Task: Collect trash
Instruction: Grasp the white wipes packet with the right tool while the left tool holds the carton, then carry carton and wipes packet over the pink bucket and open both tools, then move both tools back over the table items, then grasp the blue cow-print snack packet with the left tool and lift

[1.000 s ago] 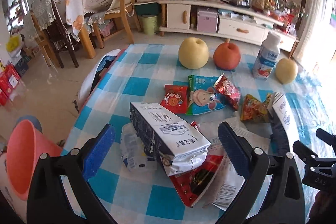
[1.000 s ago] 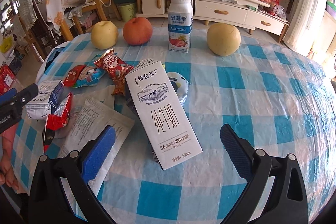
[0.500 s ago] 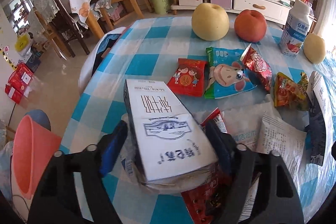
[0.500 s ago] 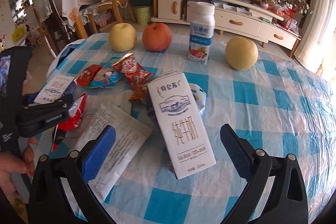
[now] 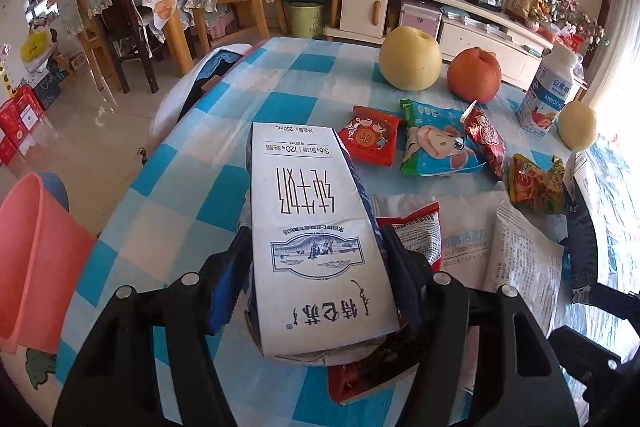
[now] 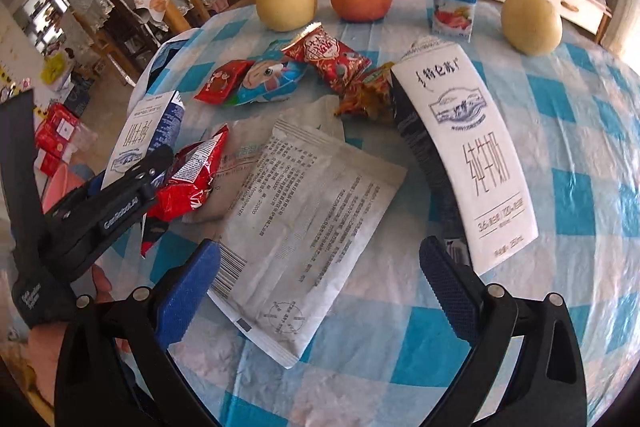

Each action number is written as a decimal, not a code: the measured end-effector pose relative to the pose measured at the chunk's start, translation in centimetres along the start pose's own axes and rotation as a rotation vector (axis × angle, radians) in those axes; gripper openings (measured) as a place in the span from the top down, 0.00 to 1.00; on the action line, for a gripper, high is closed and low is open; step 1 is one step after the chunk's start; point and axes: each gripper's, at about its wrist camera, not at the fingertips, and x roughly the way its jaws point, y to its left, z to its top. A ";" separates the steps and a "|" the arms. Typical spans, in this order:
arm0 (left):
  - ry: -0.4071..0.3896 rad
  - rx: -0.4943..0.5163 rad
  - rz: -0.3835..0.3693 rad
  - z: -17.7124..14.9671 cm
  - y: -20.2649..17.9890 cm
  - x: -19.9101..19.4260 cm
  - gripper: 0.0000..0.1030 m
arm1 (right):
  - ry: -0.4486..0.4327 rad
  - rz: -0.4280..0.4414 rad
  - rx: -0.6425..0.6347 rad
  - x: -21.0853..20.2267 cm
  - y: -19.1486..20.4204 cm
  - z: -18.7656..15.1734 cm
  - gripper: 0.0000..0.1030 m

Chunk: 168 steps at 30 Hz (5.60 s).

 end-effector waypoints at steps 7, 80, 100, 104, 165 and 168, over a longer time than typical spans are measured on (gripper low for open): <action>-0.025 -0.065 -0.098 -1.6 2.2 -1.4 0.37 | 0.022 -0.048 0.009 1.5 1.9 0.4 0.04; -0.203 -0.841 0.305 -4.4 38.5 -8.4 0.22 | -0.036 0.527 -0.243 2.5 39.5 1.0 0.25; -0.567 -0.358 0.149 -1.0 23.6 -11.7 0.12 | -0.624 0.051 -0.233 -10.6 17.8 -2.2 0.05; -0.503 -0.281 0.090 -0.5 20.6 -10.8 0.12 | -0.712 -0.047 -0.225 -13.2 14.3 -1.8 0.05; 0.215 0.360 -0.195 6.5 -12.0 10.0 0.43 | -0.363 -0.183 0.083 -9.9 -7.1 4.2 0.05; 0.213 0.401 -0.226 4.5 -12.2 8.4 0.43 | -0.350 -0.178 0.082 -9.8 -7.1 4.1 0.05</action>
